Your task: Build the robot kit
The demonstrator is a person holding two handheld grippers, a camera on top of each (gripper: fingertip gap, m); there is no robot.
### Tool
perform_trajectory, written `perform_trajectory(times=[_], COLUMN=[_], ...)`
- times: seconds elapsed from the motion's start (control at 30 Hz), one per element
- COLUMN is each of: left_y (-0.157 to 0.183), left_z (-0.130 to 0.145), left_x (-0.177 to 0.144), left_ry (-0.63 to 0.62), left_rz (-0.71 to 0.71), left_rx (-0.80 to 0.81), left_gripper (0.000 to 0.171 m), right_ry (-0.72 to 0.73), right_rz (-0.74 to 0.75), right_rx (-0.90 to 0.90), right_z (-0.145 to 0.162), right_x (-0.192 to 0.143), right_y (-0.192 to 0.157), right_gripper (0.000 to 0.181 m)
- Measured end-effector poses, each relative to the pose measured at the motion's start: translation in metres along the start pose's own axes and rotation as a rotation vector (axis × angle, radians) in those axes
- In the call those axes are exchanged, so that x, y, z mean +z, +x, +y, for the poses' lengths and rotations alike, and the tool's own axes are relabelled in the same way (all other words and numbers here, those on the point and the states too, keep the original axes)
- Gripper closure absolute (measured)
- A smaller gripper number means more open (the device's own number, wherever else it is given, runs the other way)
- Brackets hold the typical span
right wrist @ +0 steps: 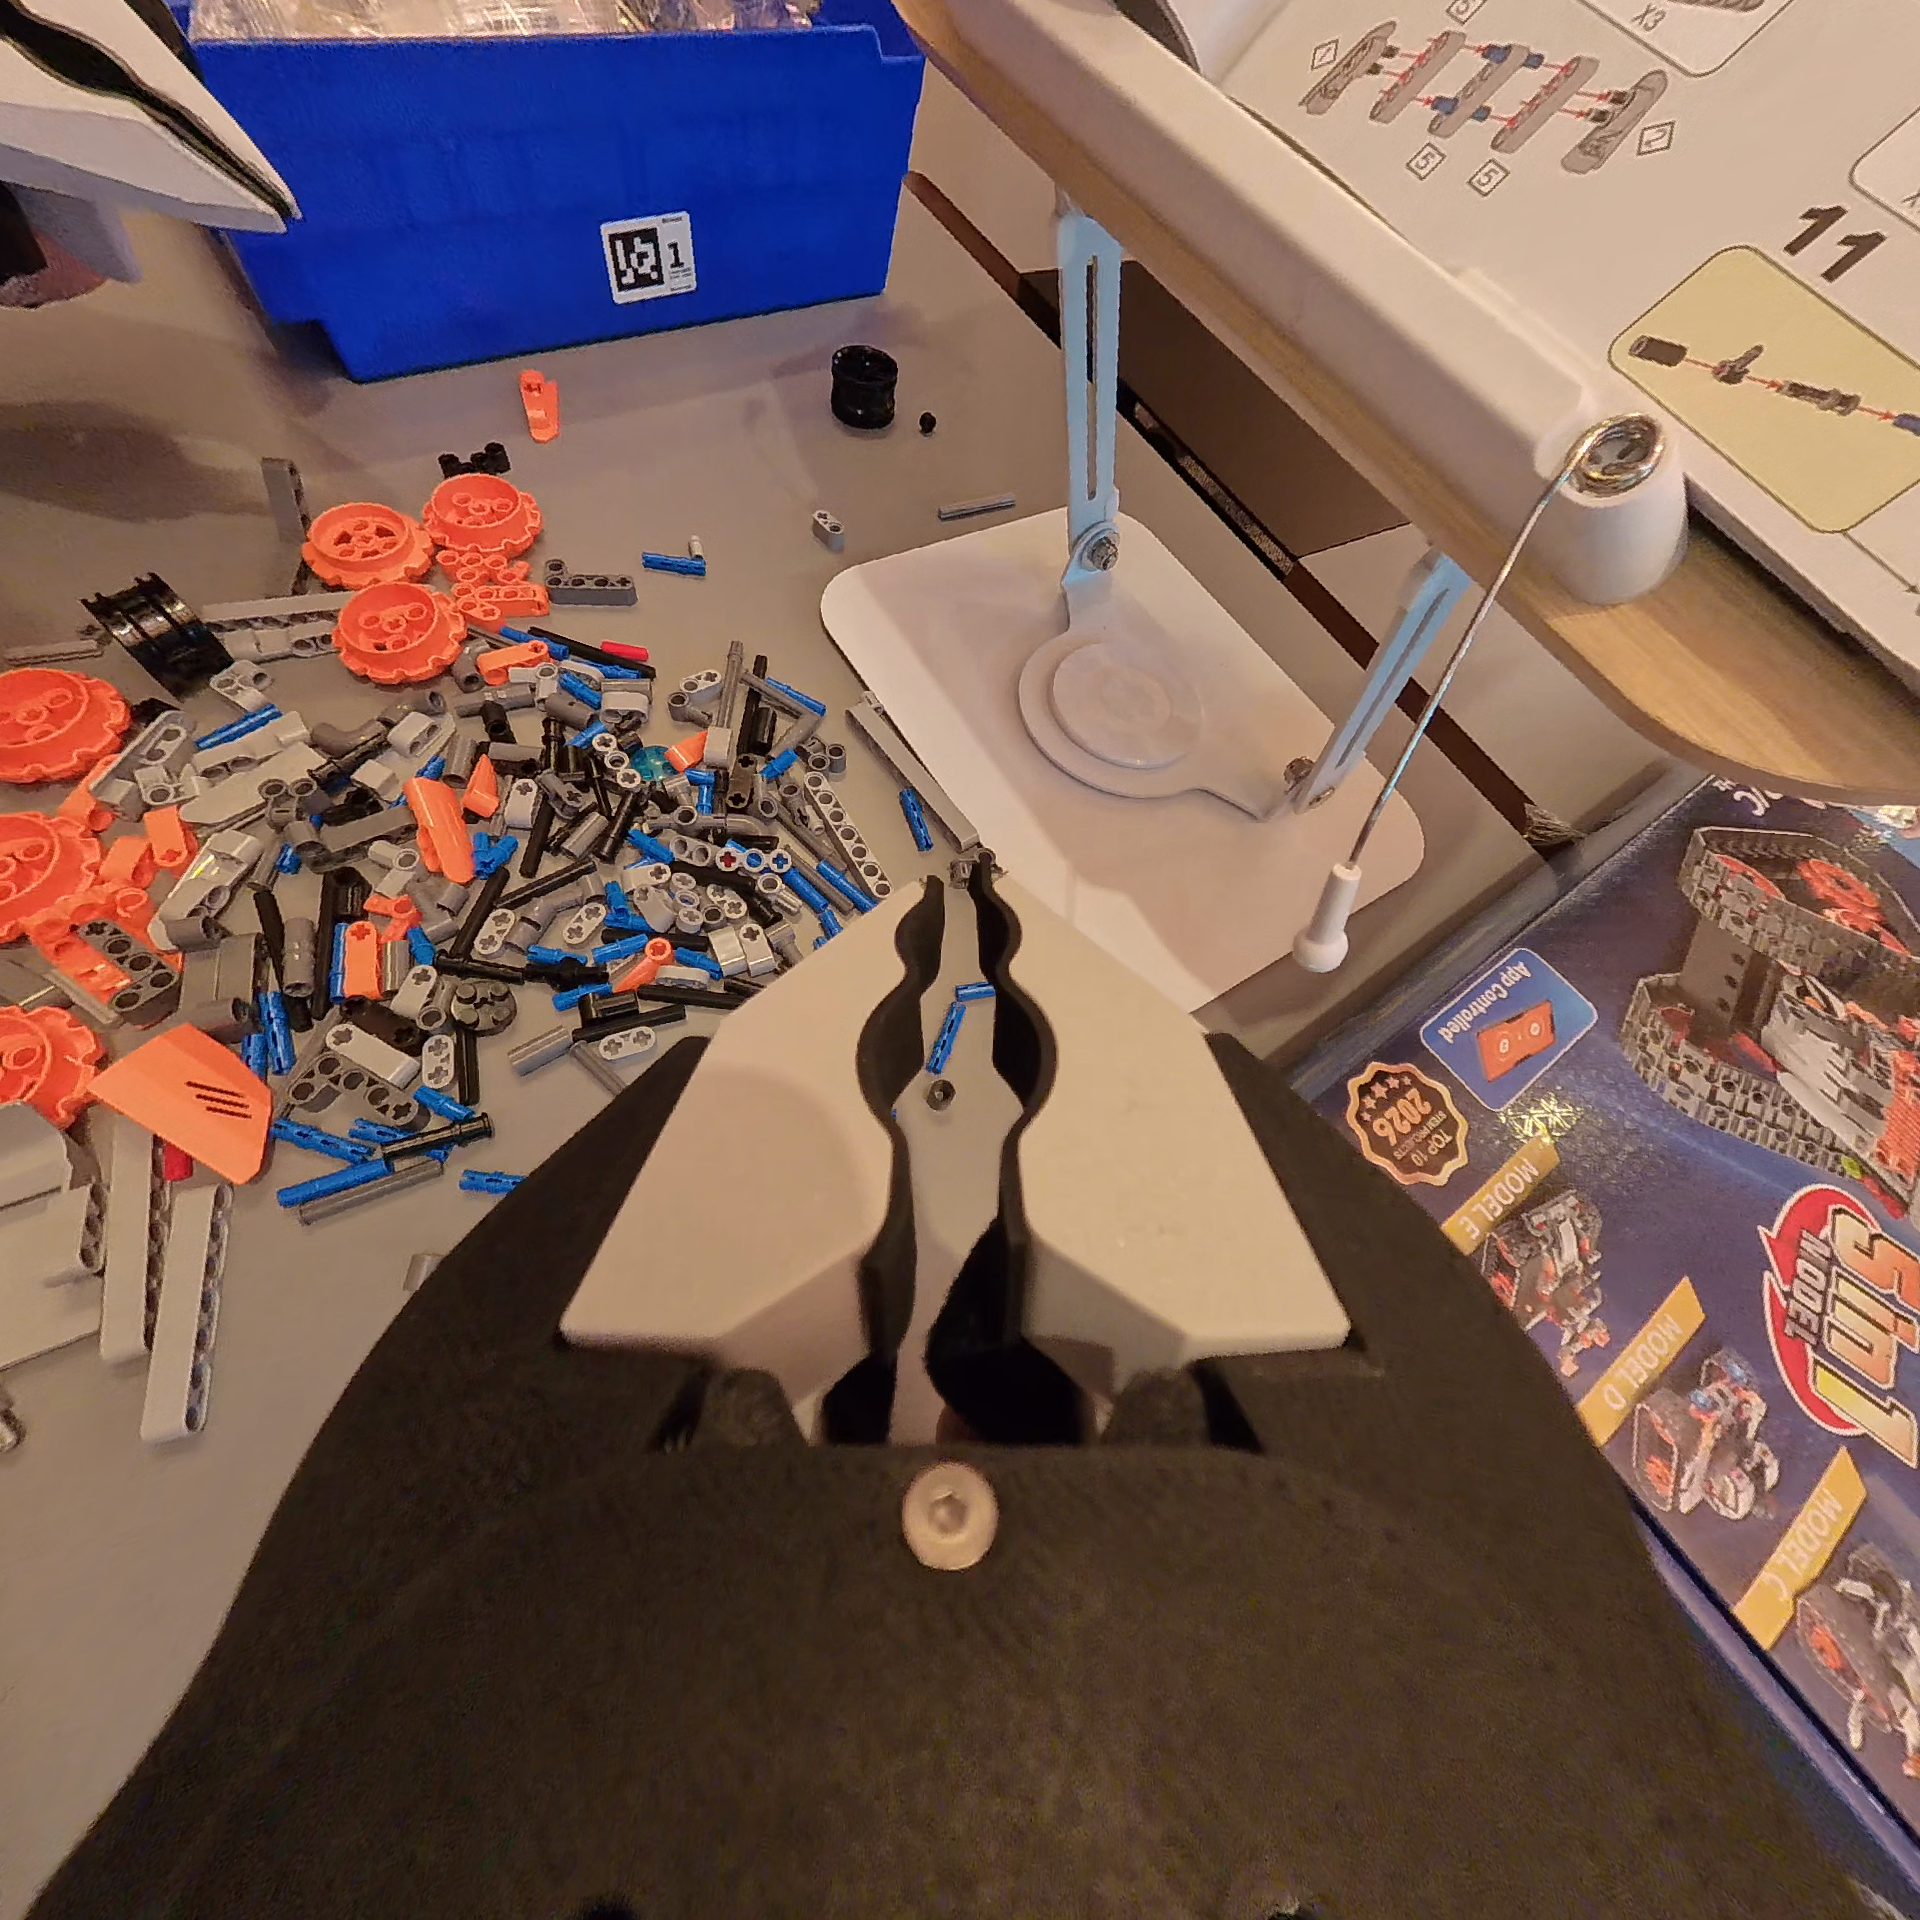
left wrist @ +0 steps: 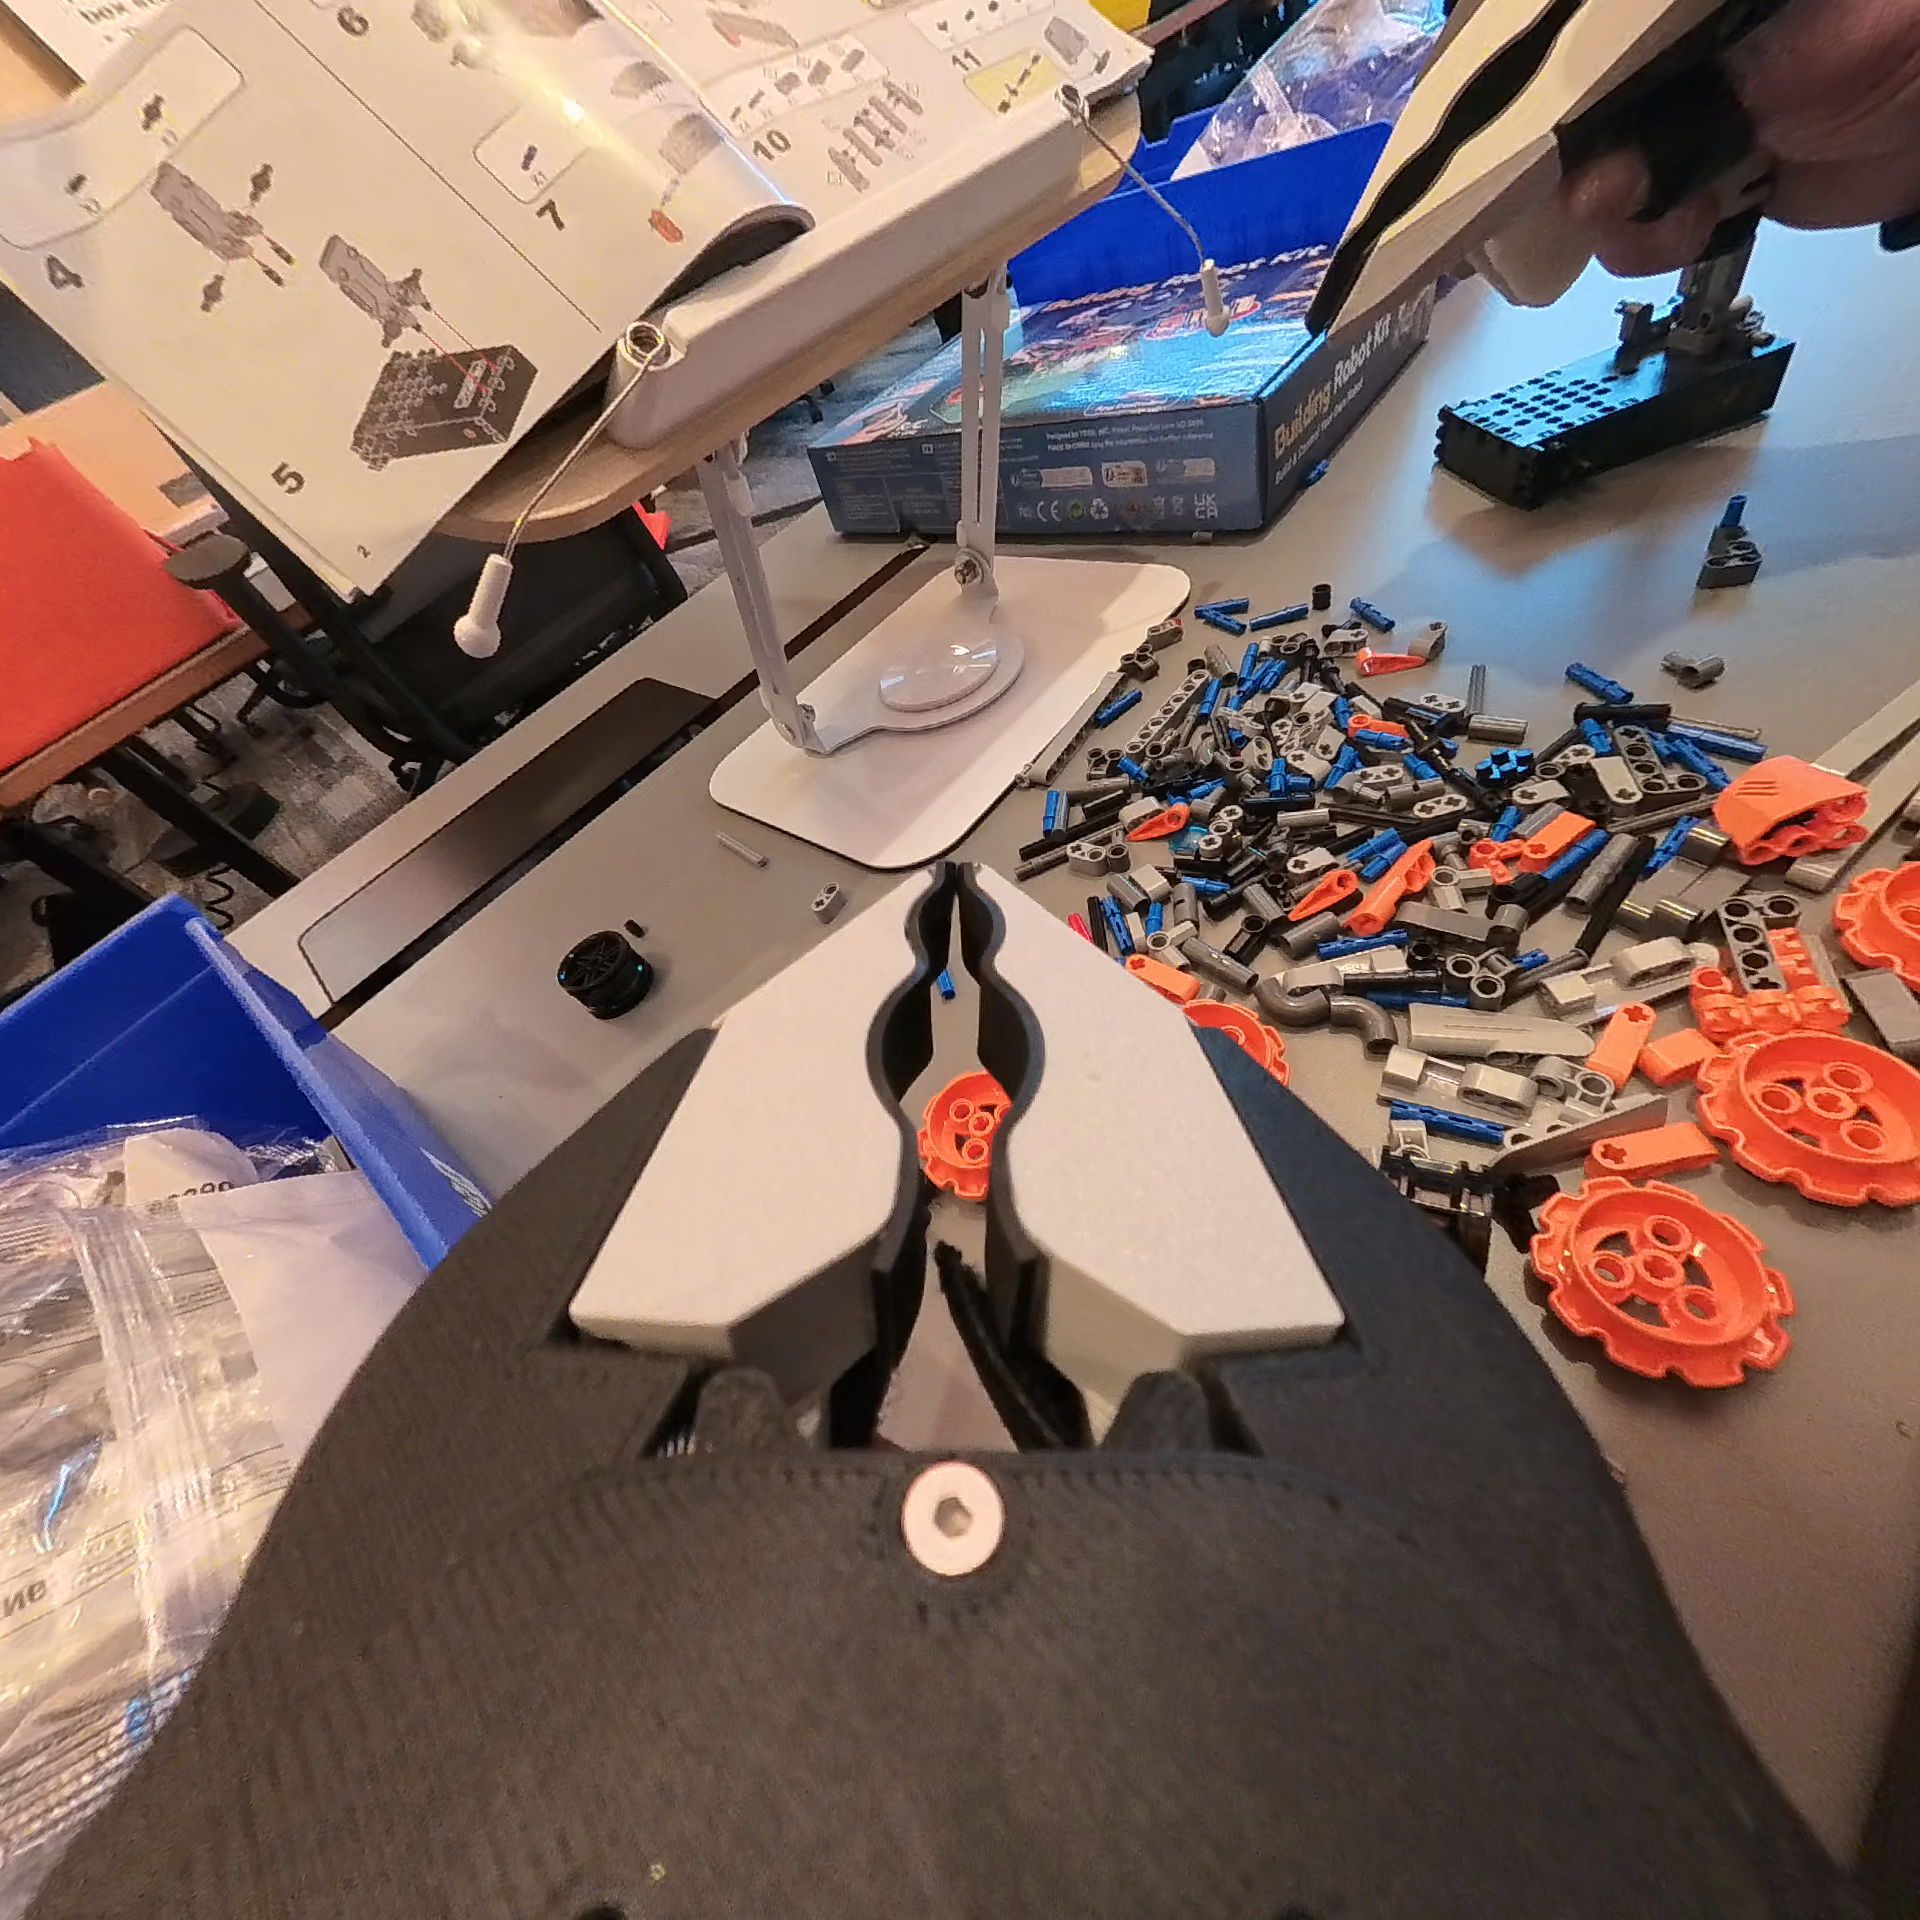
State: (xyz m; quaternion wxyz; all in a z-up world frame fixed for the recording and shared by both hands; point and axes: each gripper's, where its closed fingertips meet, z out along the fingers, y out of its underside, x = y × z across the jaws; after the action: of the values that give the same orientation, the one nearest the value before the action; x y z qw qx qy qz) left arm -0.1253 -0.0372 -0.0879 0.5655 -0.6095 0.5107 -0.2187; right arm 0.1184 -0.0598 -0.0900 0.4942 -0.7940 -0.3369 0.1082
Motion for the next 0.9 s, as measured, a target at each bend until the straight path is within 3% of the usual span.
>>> perform_trajectory(times=[0.9], left_y=[0.002], left_z=[0.004], left_x=[0.004], left_ry=[-0.024], left_rz=[0.007], left_rx=[0.003], left_gripper=[0.171], right_ry=[-0.076], right_rz=[-0.095], right_rx=[-0.049], right_z=[0.011], right_x=[0.013], right_y=[-0.023], right_gripper=[0.175])
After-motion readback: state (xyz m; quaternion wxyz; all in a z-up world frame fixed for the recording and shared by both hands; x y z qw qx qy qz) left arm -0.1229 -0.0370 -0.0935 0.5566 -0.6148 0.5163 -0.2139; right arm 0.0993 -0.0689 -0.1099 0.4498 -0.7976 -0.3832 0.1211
